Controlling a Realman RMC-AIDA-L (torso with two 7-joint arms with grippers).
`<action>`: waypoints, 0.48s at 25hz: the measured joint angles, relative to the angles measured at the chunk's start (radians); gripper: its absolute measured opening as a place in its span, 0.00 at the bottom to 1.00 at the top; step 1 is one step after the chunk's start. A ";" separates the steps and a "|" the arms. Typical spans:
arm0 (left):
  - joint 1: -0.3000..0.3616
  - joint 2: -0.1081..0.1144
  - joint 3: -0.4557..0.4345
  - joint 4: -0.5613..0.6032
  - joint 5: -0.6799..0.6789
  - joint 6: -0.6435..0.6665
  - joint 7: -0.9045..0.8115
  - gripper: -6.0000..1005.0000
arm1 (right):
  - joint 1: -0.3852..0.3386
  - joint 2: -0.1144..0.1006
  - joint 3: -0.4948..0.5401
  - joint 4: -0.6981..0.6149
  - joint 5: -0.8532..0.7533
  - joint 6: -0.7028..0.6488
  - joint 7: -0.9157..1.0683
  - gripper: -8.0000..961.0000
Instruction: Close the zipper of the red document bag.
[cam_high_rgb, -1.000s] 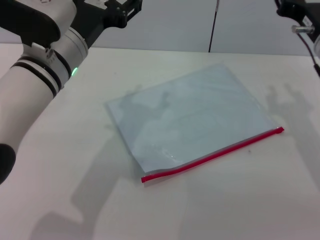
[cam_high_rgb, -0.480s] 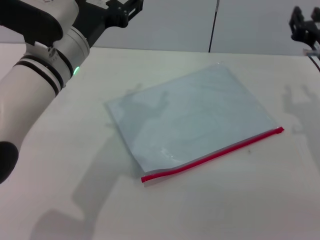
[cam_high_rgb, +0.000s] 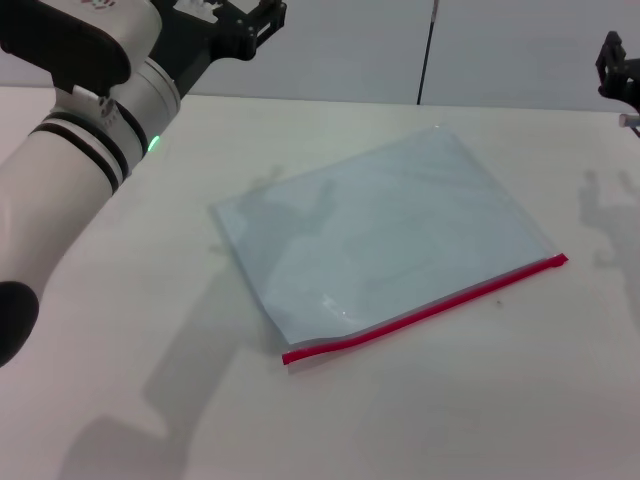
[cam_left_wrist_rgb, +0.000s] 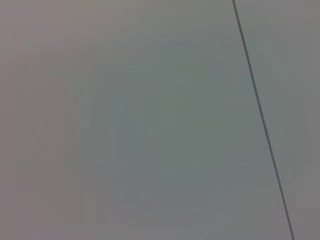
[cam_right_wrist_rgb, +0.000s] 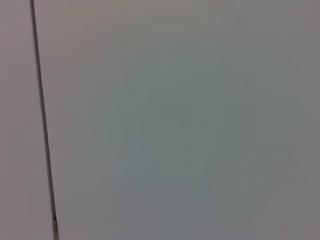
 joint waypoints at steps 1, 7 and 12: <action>0.000 0.000 0.000 0.000 0.000 0.000 0.000 0.83 | 0.003 0.000 -0.002 0.003 0.000 -0.002 0.000 0.45; 0.000 0.000 0.001 0.001 0.000 0.000 0.000 0.83 | 0.007 0.000 -0.005 0.011 -0.001 -0.003 -0.004 0.45; 0.002 0.000 0.001 0.001 0.000 0.000 0.001 0.83 | 0.008 0.000 -0.006 0.016 -0.001 -0.002 -0.004 0.45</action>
